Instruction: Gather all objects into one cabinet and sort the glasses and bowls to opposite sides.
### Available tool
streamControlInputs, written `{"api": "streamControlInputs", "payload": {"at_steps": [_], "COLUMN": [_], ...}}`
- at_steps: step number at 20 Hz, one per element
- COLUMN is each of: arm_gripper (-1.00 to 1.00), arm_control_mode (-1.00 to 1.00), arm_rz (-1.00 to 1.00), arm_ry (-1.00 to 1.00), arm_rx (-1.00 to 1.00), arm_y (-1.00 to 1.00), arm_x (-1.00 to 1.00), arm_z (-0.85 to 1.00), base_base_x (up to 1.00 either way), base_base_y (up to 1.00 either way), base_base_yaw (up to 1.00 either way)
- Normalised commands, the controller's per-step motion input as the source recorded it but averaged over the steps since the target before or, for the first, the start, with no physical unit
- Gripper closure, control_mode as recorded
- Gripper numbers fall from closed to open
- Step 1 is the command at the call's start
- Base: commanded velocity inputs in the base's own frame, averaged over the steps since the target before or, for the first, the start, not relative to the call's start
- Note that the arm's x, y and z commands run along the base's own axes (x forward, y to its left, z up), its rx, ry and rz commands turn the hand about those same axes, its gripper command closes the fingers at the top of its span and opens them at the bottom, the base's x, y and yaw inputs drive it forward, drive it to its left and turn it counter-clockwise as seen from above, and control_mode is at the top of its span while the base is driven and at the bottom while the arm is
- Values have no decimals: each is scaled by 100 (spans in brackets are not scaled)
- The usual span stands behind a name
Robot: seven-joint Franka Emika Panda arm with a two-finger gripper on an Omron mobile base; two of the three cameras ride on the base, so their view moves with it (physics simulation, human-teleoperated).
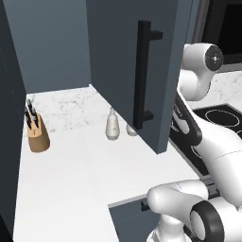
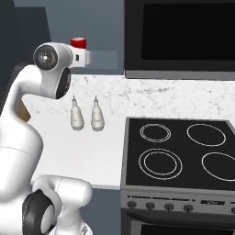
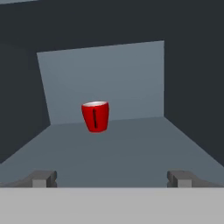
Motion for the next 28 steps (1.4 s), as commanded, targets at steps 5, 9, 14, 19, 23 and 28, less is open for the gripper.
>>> {"api": "streamControlInputs", "payload": {"at_steps": [5, 9, 14, 19, 23, 28], "arm_gripper": [-100, -100, -100, -100, -100, -100], "arm_control_mode": [-100, -100, -100, -100, -100, -100], "arm_rz": [0, 0, 0, 0, 0, 0], "arm_ry": [0, 0, 1, 0, 0, 0], "arm_rx": [0, 0, 0, 0, 0, 0], "arm_y": [22, 19, 4, 0, 0, 0], "arm_x": [14, 22, 15, 6, 16, 23], "arm_z": [0, 0, 0, 0, 0, 0], "base_base_x": [0, 0, 0, 0, 0, 0], "base_base_y": [0, 0, 0, 0, 0, 0], "base_base_yaw": [0, 0, 0, 0, 0, 0]}}
